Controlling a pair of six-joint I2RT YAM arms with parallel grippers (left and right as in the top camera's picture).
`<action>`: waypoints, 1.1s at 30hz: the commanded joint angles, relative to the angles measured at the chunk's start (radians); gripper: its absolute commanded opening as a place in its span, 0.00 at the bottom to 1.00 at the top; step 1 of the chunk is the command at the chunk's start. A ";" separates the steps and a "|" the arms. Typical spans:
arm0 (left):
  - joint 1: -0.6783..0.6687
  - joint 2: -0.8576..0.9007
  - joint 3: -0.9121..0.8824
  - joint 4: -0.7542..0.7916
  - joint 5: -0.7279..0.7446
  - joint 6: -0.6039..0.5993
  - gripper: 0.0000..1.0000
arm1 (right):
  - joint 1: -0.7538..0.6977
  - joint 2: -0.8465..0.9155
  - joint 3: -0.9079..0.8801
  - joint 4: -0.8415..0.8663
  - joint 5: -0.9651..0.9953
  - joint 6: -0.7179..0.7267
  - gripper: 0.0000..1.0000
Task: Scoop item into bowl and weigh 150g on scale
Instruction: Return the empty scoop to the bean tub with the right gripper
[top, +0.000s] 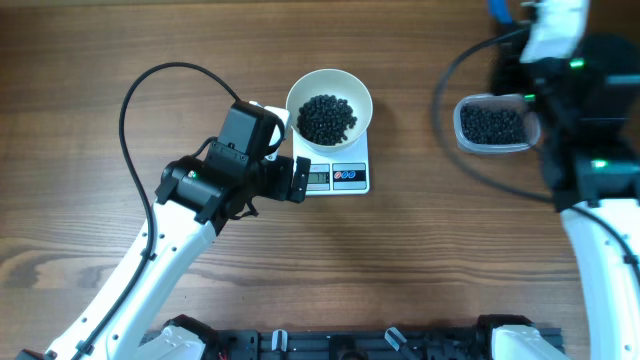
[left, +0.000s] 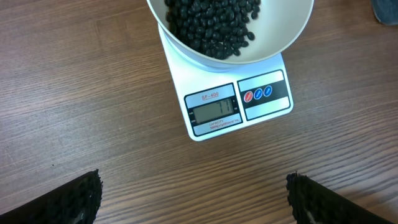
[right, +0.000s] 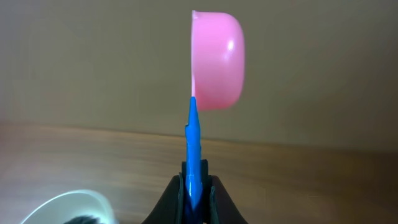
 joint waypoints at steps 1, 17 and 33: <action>0.002 0.003 -0.001 0.003 -0.002 -0.009 1.00 | -0.133 0.007 0.014 -0.006 -0.047 0.050 0.04; 0.002 0.004 -0.001 0.003 -0.002 -0.009 1.00 | -0.233 0.158 0.014 0.075 -0.048 0.038 0.04; 0.002 0.004 -0.001 0.003 -0.002 -0.009 1.00 | -0.233 0.106 0.013 -0.663 -0.014 -0.263 0.04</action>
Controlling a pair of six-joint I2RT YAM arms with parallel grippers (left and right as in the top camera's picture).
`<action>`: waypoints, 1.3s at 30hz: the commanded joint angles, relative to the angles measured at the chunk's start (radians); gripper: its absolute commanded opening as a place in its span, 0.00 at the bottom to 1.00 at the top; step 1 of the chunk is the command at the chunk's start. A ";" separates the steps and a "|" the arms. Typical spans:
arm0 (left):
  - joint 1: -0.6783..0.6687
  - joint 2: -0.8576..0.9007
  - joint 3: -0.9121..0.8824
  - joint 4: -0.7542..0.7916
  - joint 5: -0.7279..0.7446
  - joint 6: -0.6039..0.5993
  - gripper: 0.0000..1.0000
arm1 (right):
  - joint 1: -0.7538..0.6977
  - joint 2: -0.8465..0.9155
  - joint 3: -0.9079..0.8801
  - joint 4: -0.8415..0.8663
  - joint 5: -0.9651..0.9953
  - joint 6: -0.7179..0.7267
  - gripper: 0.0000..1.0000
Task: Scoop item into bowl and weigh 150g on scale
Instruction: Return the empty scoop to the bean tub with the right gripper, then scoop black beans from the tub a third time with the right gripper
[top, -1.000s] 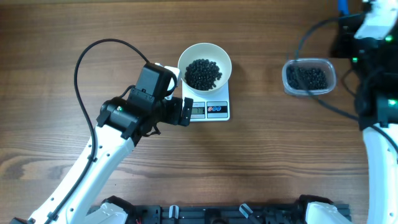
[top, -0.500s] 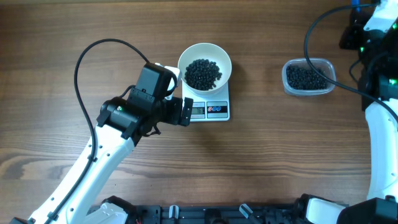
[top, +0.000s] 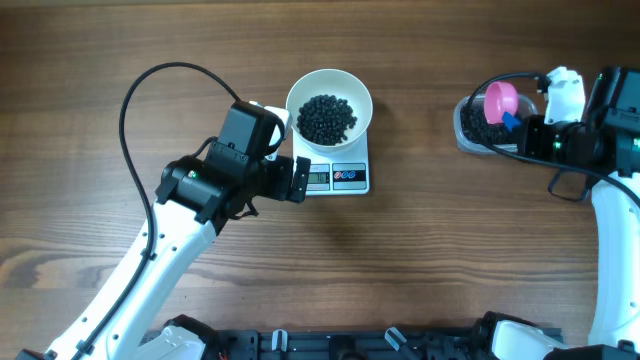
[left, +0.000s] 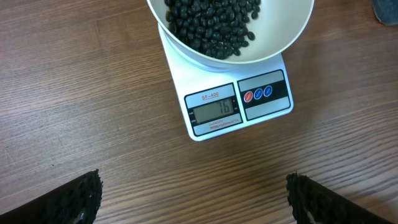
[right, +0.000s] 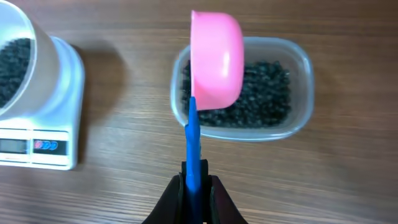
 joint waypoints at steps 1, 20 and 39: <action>0.002 0.003 -0.001 0.003 -0.002 -0.009 1.00 | -0.002 0.013 0.002 0.008 0.085 -0.044 0.04; 0.002 0.003 -0.001 0.003 -0.002 -0.009 1.00 | 0.001 0.287 -0.008 0.086 0.217 -0.023 0.05; 0.002 0.003 -0.001 0.003 -0.002 -0.009 1.00 | -0.019 0.295 -0.007 0.002 -0.174 -0.153 0.04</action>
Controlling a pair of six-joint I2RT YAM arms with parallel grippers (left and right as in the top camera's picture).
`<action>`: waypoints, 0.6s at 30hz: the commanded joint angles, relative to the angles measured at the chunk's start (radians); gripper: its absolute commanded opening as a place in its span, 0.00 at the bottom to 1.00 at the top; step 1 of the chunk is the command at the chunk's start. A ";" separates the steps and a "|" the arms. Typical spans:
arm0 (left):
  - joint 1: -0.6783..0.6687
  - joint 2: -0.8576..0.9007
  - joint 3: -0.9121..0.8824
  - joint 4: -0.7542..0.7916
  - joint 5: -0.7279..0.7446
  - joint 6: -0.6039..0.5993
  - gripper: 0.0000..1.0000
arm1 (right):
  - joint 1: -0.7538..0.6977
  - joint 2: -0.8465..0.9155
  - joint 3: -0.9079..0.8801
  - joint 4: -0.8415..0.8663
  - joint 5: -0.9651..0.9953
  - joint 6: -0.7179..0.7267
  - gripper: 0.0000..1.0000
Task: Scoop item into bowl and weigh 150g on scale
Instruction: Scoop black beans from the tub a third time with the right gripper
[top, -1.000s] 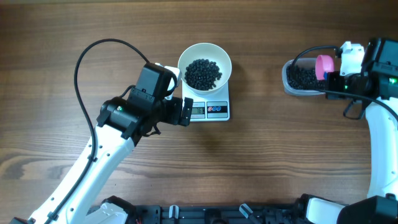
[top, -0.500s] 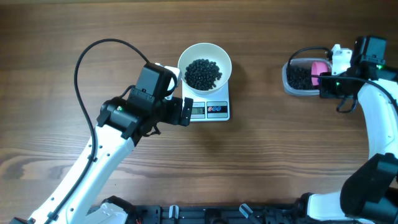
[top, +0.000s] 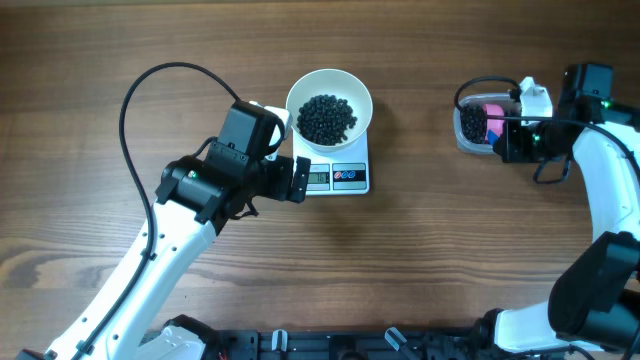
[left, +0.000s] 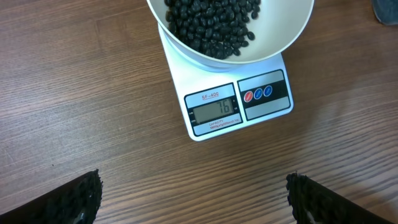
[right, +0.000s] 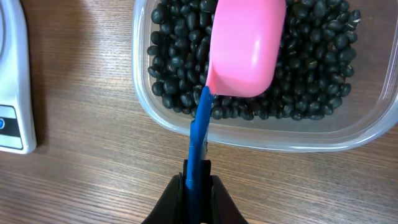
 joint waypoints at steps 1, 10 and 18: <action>0.002 0.003 -0.001 0.003 -0.003 -0.009 1.00 | -0.015 -0.010 -0.005 -0.017 -0.160 -0.087 0.04; 0.002 0.003 -0.001 0.003 -0.002 -0.009 1.00 | -0.088 -0.010 -0.005 -0.047 -0.209 -0.142 0.04; 0.002 0.003 -0.001 0.003 -0.002 -0.009 1.00 | -0.140 -0.009 -0.006 -0.050 -0.283 -0.142 0.04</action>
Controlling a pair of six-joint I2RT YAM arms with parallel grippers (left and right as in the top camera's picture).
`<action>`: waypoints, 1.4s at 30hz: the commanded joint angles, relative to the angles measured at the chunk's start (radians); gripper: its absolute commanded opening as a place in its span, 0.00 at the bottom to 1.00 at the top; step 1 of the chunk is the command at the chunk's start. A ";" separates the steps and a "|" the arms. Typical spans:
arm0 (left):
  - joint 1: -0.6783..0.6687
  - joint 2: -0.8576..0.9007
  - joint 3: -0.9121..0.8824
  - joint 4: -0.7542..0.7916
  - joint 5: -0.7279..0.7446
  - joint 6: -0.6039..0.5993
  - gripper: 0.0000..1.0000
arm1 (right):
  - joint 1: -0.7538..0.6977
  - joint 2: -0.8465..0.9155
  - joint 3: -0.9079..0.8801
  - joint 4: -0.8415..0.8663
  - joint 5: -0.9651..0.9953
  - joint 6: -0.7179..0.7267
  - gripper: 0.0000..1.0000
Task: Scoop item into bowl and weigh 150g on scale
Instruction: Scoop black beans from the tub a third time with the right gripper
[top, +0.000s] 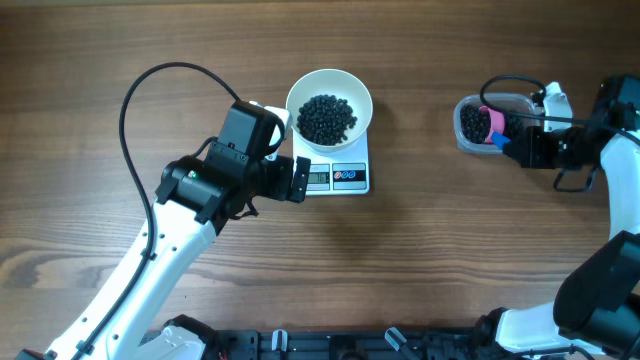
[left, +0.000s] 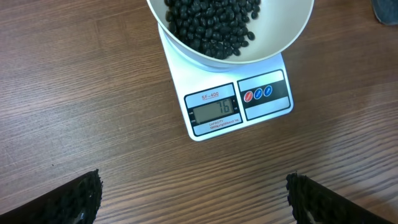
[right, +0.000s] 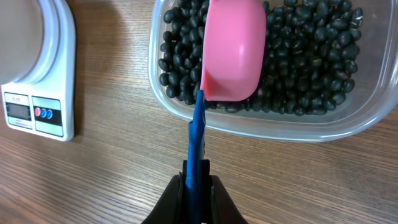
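Note:
A white bowl (top: 329, 95) holding black beans sits on the white scale (top: 338, 177); in the left wrist view the scale's display (left: 215, 111) reads about 76. My left gripper (left: 193, 198) hangs open over bare wood in front of the scale. At the right, my right gripper (right: 198, 186) is shut on the blue handle of the pink scoop (right: 231, 46). The scoop's cup lies on its side among the black beans in the clear plastic tub (right: 277, 127). The tub (top: 472, 137) and the scoop (top: 496, 124) also show in the overhead view.
A black cable (top: 140, 100) loops over the table behind my left arm. Another cable (top: 500, 82) arcs above the tub. A rail with black fittings (top: 330, 345) runs along the table's front edge.
My right gripper has drawn back a little from the tub, so the scoop sits nearer the tub's left side and the scale's edge shows. The left arm, bowl and display are unchanged.
The right gripper first held the pink scoop raised high, away from the table, while the display was changing. Then it held the scoop above the bean tub, with the display at about 76. Later the scoop lay in the beans, where it still lies.

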 joint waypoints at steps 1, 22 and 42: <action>0.002 0.003 -0.001 0.002 -0.002 -0.009 1.00 | 0.000 -0.009 -0.006 0.002 -0.086 -0.024 0.04; 0.002 0.003 -0.001 0.003 -0.002 -0.009 1.00 | -0.063 0.082 -0.005 0.022 -0.174 0.003 0.04; 0.002 0.003 -0.001 0.003 -0.003 -0.009 1.00 | -0.308 0.082 -0.006 -0.024 -0.541 0.034 0.04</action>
